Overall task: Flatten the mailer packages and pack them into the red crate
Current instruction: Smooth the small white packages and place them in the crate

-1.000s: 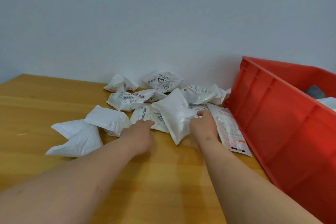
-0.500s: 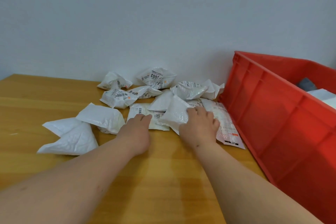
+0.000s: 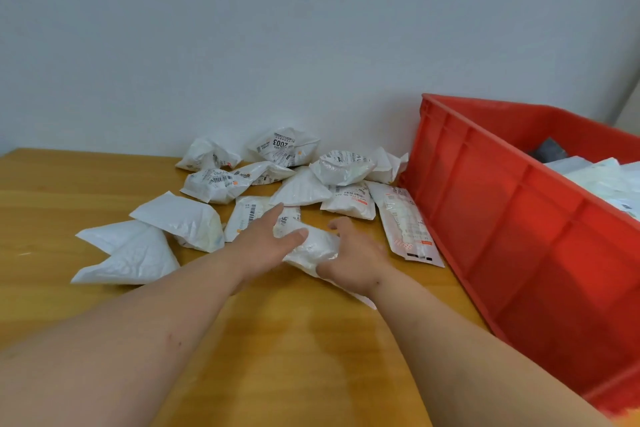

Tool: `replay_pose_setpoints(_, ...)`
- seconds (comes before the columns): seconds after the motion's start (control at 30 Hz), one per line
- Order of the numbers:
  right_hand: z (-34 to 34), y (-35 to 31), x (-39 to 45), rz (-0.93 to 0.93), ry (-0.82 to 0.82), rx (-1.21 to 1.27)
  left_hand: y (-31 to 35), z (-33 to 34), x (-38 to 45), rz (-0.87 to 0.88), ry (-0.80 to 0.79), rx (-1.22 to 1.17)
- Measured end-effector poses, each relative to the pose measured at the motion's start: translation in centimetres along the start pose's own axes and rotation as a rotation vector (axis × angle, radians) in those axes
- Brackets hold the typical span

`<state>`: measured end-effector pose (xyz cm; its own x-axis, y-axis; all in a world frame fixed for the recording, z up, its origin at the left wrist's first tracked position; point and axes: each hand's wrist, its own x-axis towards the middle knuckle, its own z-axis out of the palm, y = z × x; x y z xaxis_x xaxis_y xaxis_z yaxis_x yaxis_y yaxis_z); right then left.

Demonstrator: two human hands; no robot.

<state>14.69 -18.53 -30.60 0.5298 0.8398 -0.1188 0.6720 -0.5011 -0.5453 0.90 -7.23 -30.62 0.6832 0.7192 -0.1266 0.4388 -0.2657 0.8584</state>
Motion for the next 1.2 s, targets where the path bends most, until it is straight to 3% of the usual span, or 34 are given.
replay_pose_setpoints(0.1,-0.9,-0.4,-1.3,0.067,-0.135,0.237,0.1,-0.6,-2.0,-0.078,-0.254,-0.048)
replay_pose_setpoints(0.2,-1.9,-0.4,-2.5,0.071,-0.161,0.268,-0.2,-1.5,-3.7,-0.15,-0.404,-0.052)
replay_pose_setpoints(0.33,-2.0,-0.6,-3.5,0.02,-0.139,0.144,-0.2,-2.1,-5.0,-0.157,-0.311,0.064)
replay_pose_setpoints(0.6,-4.3,-2.3,-5.2,-0.079,-0.094,0.045,0.6,-3.6,-6.3,-0.257,-0.053,-0.041)
replay_pose_setpoints(0.67,-3.6,-2.0,-5.7,-0.059,-0.075,-0.106,0.0,-2.9,-6.6,-0.318,-0.018,0.021)
replay_pose_setpoints(0.8,-0.3,-1.8,-6.7,-0.147,0.112,-0.448,-1.1,-0.9,-7.0,-0.364,0.074,0.254)
replay_pose_setpoints(0.87,1.6,-1.7,-7.3,-0.217,0.187,-0.465,-1.3,-0.5,-7.2,-0.272,0.195,0.423)
replay_pose_setpoints(0.93,3.2,-1.3,-7.9,-0.291,0.337,-0.457,-1.6,-0.1,-7.5,-0.047,0.276,0.524)
replay_pose_setpoints(1.03,5.3,-0.8,-9.3,-0.37,0.612,-0.403,-2.4,0.6,-8.6,0.273,0.192,0.636)
replay_pose_setpoints(1.2,7.2,0.3,-11.4,-0.391,0.533,-0.454,-3.9,1.5,-9.9,0.315,0.088,0.773)
